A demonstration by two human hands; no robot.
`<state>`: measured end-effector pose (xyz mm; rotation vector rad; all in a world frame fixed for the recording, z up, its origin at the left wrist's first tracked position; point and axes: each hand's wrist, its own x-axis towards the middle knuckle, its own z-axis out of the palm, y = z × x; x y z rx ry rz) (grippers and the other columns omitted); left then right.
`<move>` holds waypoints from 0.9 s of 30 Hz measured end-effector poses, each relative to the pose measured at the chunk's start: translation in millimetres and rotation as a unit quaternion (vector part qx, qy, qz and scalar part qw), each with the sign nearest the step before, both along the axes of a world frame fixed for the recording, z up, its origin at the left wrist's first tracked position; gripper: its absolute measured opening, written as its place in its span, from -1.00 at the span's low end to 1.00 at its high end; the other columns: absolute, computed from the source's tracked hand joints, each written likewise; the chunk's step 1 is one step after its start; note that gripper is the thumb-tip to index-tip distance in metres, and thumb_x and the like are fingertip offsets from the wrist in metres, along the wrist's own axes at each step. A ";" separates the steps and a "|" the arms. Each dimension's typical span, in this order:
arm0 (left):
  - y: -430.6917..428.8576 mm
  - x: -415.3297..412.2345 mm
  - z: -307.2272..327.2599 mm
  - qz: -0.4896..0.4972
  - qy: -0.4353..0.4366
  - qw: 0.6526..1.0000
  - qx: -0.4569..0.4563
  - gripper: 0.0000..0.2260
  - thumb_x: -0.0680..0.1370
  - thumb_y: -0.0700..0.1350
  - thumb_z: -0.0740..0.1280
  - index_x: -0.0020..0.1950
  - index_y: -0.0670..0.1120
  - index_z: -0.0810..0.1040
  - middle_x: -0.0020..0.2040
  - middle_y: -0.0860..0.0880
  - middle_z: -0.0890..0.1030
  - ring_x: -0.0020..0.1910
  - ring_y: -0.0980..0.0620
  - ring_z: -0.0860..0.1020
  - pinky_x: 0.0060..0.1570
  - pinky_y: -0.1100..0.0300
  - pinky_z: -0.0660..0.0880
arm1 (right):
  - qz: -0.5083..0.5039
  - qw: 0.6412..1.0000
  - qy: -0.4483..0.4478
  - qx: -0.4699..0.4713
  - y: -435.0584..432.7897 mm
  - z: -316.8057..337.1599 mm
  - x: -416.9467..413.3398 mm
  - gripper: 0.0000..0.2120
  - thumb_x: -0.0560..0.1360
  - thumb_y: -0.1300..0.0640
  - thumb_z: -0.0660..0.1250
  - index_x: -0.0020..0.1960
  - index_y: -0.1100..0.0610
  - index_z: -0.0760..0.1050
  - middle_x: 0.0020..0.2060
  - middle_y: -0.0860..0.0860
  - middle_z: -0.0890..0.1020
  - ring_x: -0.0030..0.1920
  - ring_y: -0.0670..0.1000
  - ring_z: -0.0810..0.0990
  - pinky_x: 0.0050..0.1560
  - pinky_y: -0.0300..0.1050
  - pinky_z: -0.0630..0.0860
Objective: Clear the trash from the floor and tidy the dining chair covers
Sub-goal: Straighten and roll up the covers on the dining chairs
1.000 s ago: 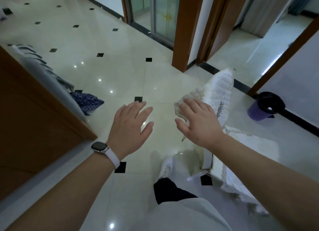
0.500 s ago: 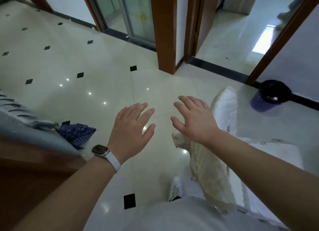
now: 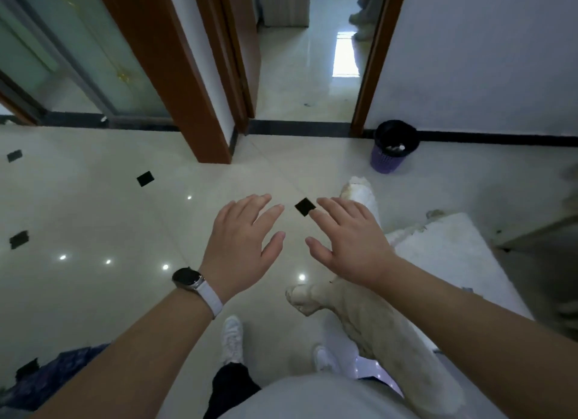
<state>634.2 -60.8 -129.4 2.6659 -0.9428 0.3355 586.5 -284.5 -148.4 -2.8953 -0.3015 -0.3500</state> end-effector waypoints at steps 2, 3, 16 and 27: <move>0.2 25.6 -4.4 -0.048 0.009 0.999 -0.005 -0.61 0.57 0.06 0.24 0.33 -0.07 0.54 0.33 -0.12 0.53 0.31 -0.15 0.46 0.28 -0.15 0.39 | -0.043 0.999 0.010 -0.015 3.4 -4.5 4.0 -0.55 0.51 -0.16 0.20 0.20 0.14 0.56 0.24 0.12 0.57 0.24 0.16 0.50 0.21 0.07 0.39; 1.7 38.3 -6.0 -0.071 0.012 0.997 -0.009 -0.61 0.57 0.06 0.23 0.33 -0.07 0.54 0.34 -0.11 0.52 0.32 -0.14 0.46 0.29 -0.14 0.37 | -0.065 0.997 0.024 -0.022 6.7 -6.9 5.8 -0.55 0.51 -0.16 0.20 0.19 0.14 0.56 0.23 0.11 0.57 0.24 0.16 0.50 0.21 0.06 0.38; -3.8 130.9 -16.0 -0.323 0.063 0.941 -0.080 -0.63 0.54 0.04 0.26 0.30 -0.07 0.56 0.31 -0.11 0.54 0.29 -0.15 0.47 0.28 -0.10 0.38 | -0.405 0.902 0.141 -0.047 63.7 -14.4 -19.9 -0.54 0.50 -0.16 0.21 0.26 0.11 0.51 0.28 0.06 0.53 0.25 0.13 0.49 0.19 0.04 0.41; -102.5 81.0 -38.7 -0.488 0.122 0.864 -0.008 -0.59 0.56 0.09 0.24 0.34 -0.07 0.52 0.32 -0.08 0.52 0.28 -0.11 0.47 0.27 -0.08 0.39 | -0.566 0.819 0.093 0.028 68.8 -35.3 -98.2 -0.47 0.50 -0.18 0.14 0.32 0.12 0.45 0.22 0.05 0.57 0.23 0.12 0.51 0.19 0.06 0.43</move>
